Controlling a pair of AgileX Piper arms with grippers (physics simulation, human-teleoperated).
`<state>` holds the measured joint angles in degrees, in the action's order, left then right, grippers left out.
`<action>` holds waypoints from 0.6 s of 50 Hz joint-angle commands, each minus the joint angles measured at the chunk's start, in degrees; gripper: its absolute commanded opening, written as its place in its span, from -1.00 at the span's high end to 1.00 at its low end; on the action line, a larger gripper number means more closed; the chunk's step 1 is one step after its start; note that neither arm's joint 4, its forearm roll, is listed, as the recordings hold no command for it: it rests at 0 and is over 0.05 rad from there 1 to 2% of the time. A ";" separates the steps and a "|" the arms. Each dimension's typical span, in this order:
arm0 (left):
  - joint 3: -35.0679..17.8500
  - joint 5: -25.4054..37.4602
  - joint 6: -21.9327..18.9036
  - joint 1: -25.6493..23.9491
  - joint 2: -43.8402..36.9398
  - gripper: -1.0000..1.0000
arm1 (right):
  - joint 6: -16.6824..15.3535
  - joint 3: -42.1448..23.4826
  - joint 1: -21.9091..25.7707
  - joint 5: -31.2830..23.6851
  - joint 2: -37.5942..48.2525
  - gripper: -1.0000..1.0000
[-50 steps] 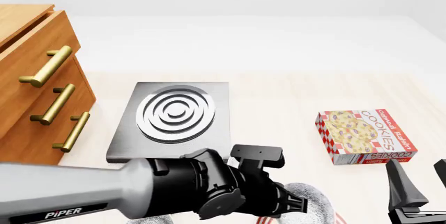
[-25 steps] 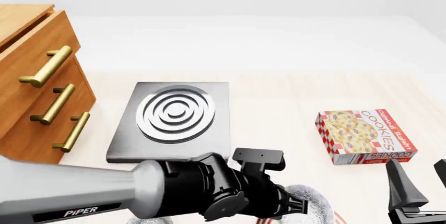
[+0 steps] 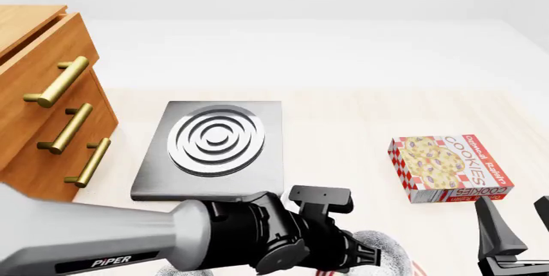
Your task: Pick the akita bowl on the wooden cabinet and place it on the plate.
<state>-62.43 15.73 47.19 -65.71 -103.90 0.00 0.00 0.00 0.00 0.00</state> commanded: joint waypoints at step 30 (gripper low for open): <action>-0.92 -1.07 0.34 0.16 -1.47 1.00 | 0.00 0.00 0.00 0.00 0.00 -1.00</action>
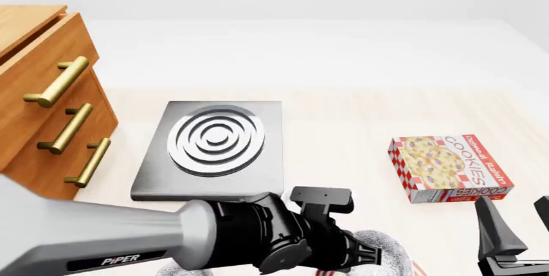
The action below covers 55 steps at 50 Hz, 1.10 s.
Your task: Pick the akita bowl on the wooden cabinet and place it on the plate.
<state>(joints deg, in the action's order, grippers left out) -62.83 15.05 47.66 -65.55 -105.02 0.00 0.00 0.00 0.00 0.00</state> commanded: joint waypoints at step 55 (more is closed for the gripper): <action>1.26 -3.67 1.91 -0.65 -2.08 -1.00 | 0.00 0.00 0.00 0.00 0.00 -1.00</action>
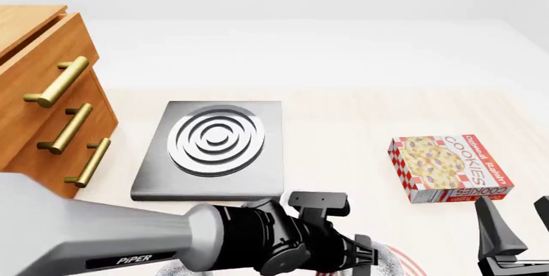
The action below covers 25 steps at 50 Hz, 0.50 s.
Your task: Pick the akita bowl on the wooden cabinet and place it on the plate.
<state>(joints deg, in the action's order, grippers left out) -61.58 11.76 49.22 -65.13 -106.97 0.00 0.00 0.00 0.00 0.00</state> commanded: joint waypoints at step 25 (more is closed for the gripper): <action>0.17 4.95 -3.37 0.76 7.15 -1.00 | 0.00 0.00 0.00 0.00 0.00 -1.00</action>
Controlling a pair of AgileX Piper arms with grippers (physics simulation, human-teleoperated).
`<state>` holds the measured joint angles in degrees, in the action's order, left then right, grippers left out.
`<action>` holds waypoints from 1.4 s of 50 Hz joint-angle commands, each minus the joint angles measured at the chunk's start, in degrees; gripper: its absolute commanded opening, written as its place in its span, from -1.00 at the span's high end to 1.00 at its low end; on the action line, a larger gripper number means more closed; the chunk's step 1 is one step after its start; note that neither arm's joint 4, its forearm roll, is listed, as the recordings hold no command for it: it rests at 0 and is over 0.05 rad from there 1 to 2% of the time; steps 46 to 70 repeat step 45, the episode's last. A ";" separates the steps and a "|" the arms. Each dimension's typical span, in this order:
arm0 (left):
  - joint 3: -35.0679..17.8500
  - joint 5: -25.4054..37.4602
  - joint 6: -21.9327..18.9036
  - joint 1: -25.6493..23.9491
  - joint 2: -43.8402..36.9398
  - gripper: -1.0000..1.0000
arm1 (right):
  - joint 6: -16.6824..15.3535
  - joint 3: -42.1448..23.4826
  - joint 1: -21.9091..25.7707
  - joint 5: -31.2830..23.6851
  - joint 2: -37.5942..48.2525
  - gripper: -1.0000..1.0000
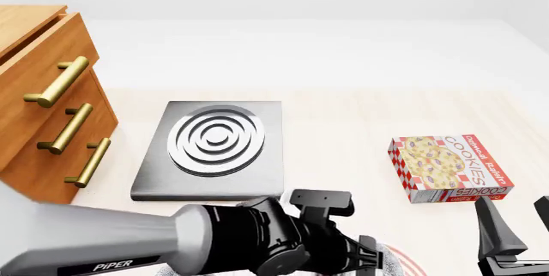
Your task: Pick the akita bowl on the wooden cabinet and place it on the plate.
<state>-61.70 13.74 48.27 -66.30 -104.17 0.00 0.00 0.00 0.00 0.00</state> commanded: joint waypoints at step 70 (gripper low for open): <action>14.22 11.64 -5.22 13.88 40.63 -1.00 | 0.00 0.00 0.00 0.00 0.00 -1.00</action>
